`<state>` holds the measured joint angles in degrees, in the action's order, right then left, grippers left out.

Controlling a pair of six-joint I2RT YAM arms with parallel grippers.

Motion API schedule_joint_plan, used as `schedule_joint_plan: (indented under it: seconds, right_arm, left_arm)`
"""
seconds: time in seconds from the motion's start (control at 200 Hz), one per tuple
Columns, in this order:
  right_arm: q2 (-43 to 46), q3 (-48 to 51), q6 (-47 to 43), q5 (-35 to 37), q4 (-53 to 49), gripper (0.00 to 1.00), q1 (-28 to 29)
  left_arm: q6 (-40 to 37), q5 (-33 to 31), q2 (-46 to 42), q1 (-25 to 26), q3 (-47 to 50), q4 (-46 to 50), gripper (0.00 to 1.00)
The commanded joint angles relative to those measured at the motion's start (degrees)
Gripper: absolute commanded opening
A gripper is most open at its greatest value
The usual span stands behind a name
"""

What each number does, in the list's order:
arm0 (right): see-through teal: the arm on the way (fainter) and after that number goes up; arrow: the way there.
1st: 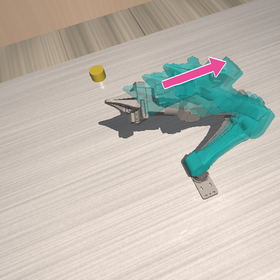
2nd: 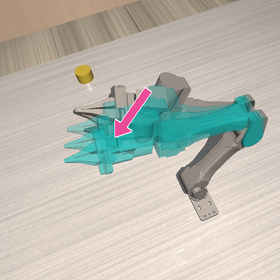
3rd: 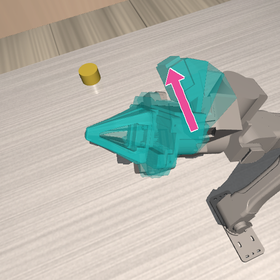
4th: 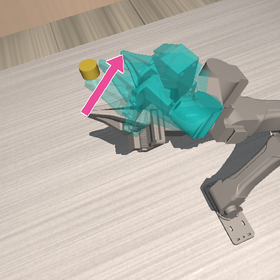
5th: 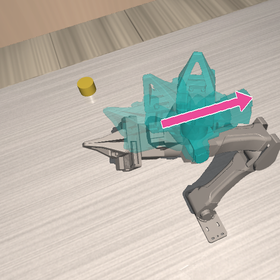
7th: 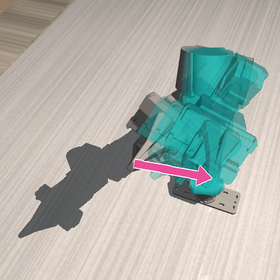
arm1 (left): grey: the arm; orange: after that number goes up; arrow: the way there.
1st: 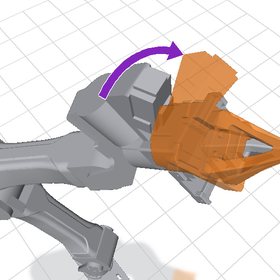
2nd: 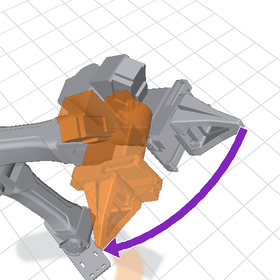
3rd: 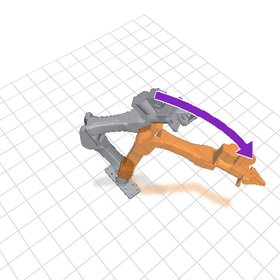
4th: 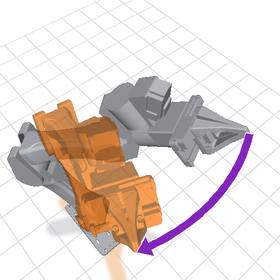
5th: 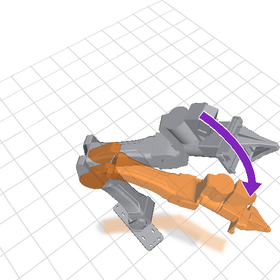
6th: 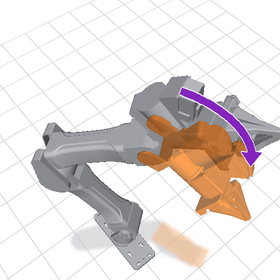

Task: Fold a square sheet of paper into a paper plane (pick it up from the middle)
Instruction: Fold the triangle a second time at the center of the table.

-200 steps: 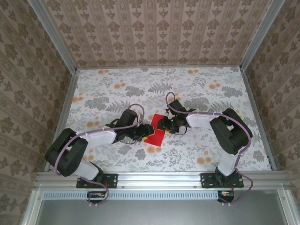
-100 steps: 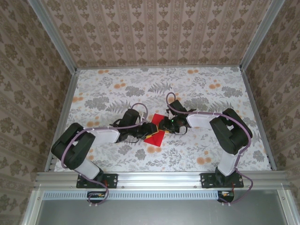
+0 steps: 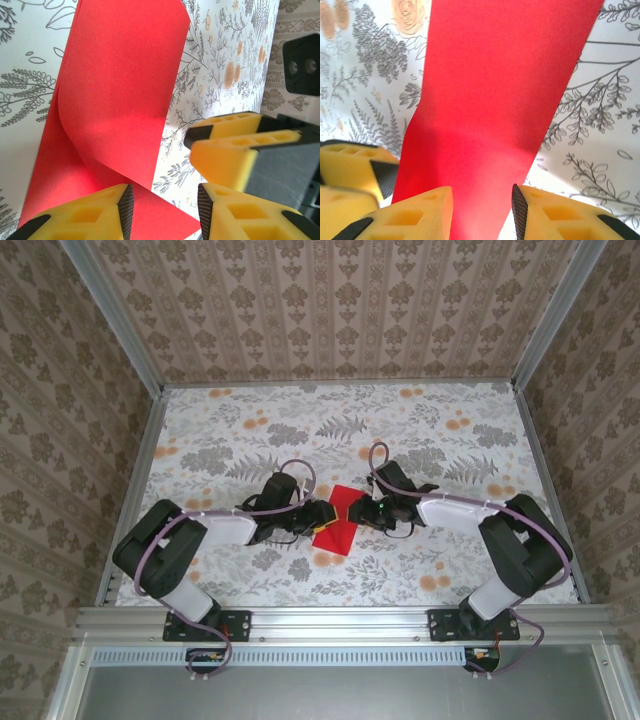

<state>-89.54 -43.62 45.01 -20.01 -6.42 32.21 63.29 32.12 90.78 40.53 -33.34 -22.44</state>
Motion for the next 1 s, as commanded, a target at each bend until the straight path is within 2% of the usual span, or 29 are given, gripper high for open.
schedule_joint_plan:
  seconds: [0.0,0.225,0.48,0.85,0.995]
  right_arm:
    - [2.0,2.7,-0.4,-2.0,3.1,0.38,0.7]
    - [3.5,5.1,-1.3,-7.3,8.4,0.40,2.1]
    - [2.2,3.6,-1.4,-7.2,7.7,0.42,2.5]
    - [-1.5,1.4,-1.6,-8.3,8.0,0.32,2.7]
    - [-2.5,0.6,-1.7,-7.5,7.8,0.19,2.7]
  left_arm:
    - [0.7,-0.4,1.5,0.5,1.1,-1.8,0.36]
    - [1.3,0.0,2.9,0.5,1.0,-3.2,0.33]
    - [1.7,0.6,3.9,0.5,1.0,-4.3,0.33]
    - [1.7,0.8,3.8,0.5,1.1,-4.3,0.32]
    - [1.6,1.1,3.8,0.5,0.8,-4.3,0.32]
